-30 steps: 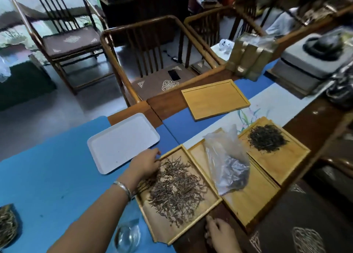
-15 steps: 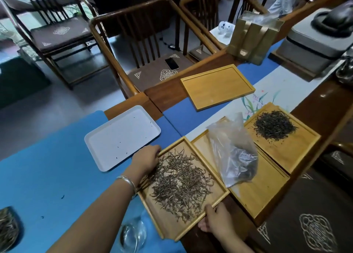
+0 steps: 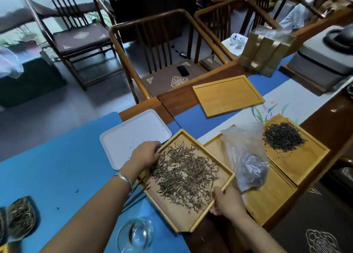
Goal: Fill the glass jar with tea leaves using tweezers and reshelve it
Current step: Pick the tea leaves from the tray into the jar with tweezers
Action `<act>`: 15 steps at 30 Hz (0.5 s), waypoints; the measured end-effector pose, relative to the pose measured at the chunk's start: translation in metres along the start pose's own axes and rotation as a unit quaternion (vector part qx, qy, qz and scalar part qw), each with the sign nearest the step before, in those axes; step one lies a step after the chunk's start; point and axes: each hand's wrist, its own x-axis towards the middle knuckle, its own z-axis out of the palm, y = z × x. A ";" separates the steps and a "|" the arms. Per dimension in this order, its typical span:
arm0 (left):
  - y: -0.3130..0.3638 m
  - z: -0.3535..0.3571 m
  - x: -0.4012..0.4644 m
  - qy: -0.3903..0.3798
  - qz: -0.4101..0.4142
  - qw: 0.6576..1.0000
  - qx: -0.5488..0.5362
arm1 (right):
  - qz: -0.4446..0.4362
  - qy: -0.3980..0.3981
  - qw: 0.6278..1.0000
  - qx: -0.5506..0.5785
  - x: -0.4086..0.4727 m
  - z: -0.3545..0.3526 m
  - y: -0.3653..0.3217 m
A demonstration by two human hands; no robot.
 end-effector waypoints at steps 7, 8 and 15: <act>-0.011 -0.024 -0.013 0.056 -0.010 0.997 -0.051 | -0.071 0.025 0.990 -0.117 0.014 -0.022 -0.045; -0.013 -0.026 -0.016 0.061 -0.015 0.996 -0.062 | -0.083 0.030 0.986 -0.144 0.016 -0.025 -0.053; -0.020 -0.033 -0.042 0.106 -0.081 0.984 -0.120 | -0.148 -0.015 0.962 -0.230 0.028 -0.050 -0.112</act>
